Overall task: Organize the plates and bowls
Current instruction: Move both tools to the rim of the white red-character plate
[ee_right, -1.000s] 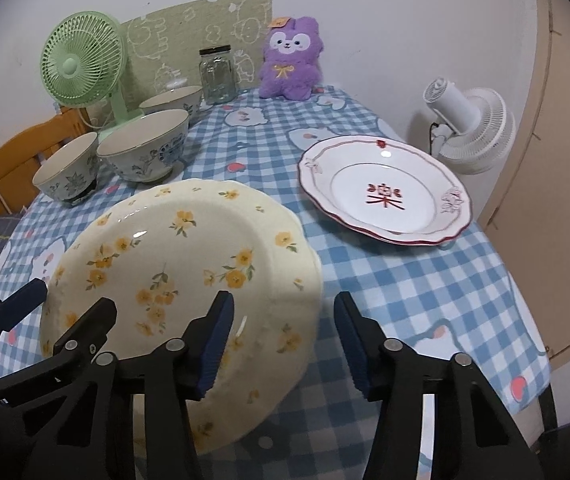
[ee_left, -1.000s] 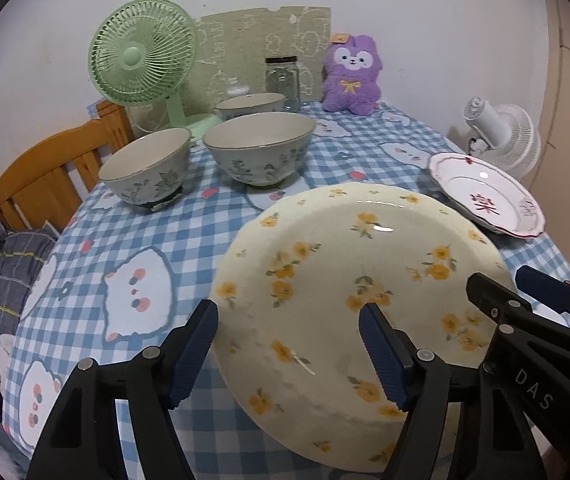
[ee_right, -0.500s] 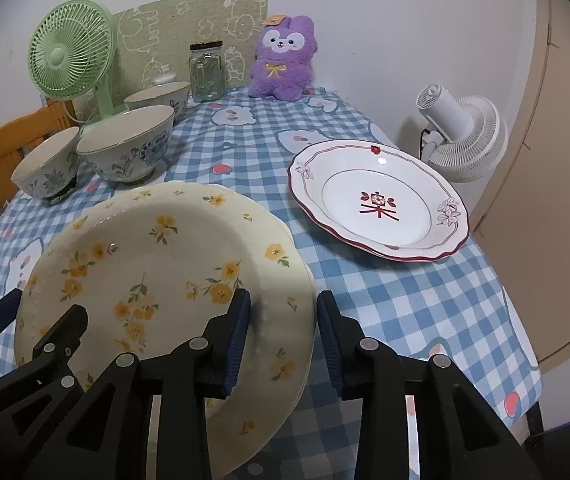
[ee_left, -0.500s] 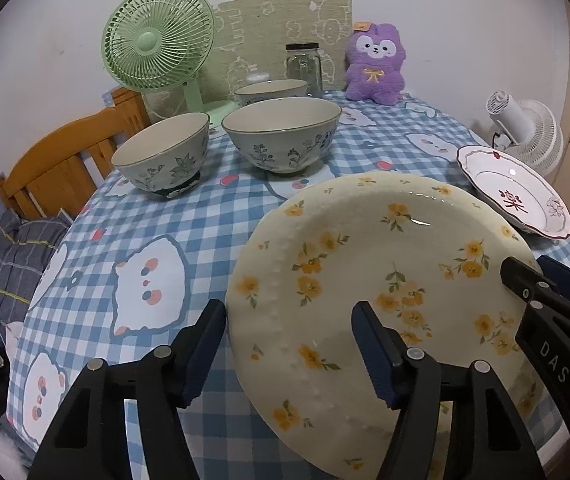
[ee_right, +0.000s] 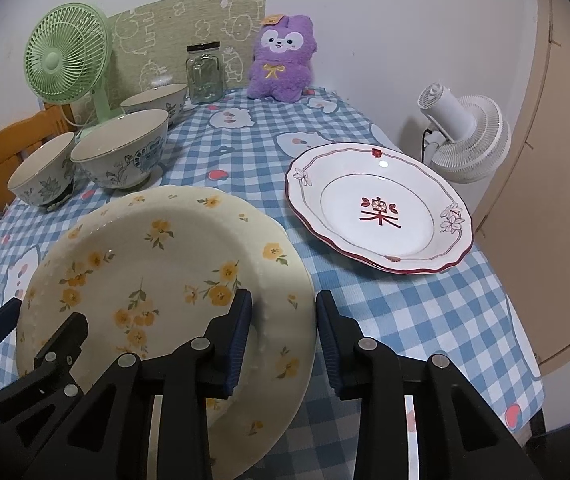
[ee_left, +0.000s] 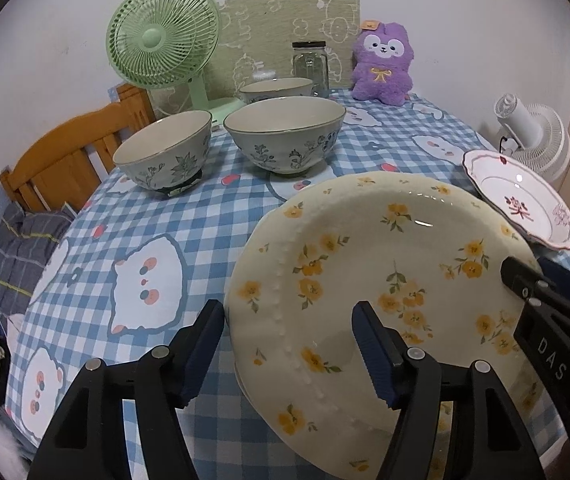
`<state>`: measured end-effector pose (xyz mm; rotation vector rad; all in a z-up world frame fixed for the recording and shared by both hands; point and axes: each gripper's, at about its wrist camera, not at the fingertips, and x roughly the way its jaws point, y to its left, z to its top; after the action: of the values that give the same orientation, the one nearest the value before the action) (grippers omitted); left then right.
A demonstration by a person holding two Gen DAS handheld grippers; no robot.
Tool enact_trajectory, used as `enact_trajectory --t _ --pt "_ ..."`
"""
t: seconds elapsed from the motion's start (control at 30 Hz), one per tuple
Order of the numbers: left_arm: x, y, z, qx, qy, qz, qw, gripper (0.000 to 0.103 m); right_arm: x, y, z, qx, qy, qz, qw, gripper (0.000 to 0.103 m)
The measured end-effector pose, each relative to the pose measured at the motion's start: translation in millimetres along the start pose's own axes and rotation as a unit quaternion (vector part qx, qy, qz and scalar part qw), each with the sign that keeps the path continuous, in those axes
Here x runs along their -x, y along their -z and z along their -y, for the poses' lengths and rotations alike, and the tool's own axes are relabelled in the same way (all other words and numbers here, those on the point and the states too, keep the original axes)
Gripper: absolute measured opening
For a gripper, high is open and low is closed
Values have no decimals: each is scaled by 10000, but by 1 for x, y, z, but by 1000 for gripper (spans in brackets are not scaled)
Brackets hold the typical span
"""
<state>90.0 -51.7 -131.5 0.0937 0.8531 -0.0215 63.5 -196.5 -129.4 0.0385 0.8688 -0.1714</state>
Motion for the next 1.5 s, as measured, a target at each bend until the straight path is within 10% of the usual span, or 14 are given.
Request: enact_trajectory --t 0.4,0.67,1.5 --pt "26 -16 23 -208 171 351 9990 79 21 -16 18 -27 -175 170 9997 49" --pt "34 -31 42 -232 369 329 9985 82 39 -30 42 -73 -123 452 9989 80" --pt "32 -84 118 -716 855 515 9924 92 34 -74 106 -284 89 693 9971 83"
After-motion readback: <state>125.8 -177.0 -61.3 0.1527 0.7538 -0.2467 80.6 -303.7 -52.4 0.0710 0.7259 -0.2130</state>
